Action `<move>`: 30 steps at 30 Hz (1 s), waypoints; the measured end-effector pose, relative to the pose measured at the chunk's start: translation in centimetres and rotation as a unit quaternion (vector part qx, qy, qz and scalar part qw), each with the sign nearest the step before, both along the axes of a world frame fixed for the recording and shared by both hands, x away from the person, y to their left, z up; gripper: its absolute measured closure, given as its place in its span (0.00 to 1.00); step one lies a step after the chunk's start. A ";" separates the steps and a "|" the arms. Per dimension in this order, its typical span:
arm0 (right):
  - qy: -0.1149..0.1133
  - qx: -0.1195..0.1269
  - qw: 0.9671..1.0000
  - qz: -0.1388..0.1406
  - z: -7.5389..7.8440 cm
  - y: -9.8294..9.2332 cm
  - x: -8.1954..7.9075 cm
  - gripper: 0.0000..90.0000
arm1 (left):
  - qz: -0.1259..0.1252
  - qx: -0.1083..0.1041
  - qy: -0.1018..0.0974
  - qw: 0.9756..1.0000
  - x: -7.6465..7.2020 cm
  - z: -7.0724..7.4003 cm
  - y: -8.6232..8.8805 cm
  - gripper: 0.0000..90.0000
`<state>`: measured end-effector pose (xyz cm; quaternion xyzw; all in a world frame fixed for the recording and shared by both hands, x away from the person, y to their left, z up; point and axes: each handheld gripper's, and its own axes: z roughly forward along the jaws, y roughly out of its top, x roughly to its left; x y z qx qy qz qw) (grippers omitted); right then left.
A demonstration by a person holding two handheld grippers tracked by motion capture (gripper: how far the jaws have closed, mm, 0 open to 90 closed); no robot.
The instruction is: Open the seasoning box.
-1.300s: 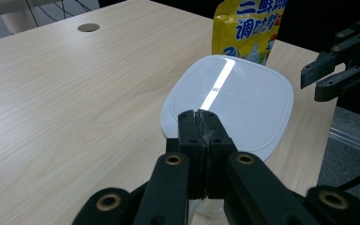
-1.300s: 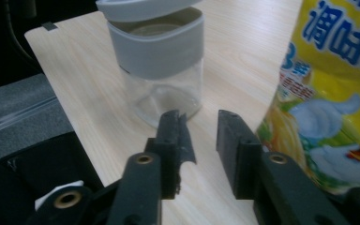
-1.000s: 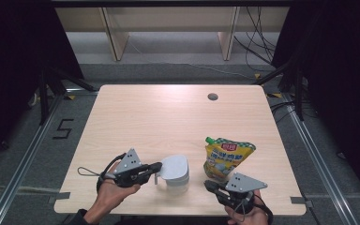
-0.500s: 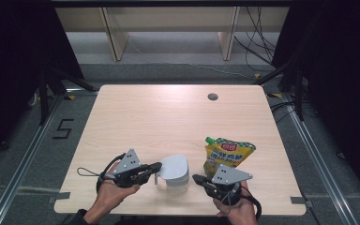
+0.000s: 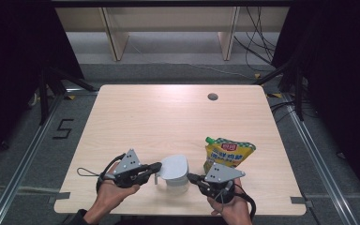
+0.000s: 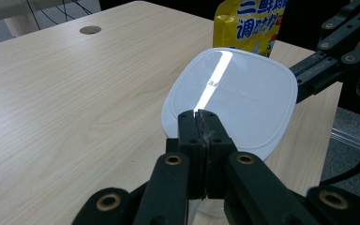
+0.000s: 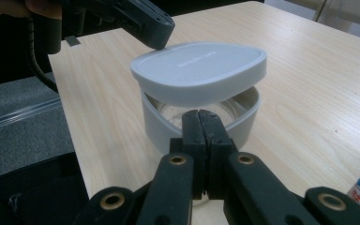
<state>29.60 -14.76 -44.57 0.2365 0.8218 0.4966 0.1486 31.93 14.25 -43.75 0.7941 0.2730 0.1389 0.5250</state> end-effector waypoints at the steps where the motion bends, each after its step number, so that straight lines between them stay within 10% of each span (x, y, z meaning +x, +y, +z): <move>1: -0.001 0.000 1.000 0.008 0.1 0.0 0.1 1.00 | -0.003 0.005 -0.002 1.000 0.1 0.0 0.1 0.98; 13: -0.019 0.008 1.000 0.010 0.9 0.5 0.3 1.00 | 0.012 -0.018 0.011 1.000 -1.3 0.0 1.8 0.69; 30: -0.037 0.009 0.999 0.028 1.9 2.7 0.2 1.00 | 0.036 0.037 0.050 0.997 -4.1 -4.0 4.9 0.41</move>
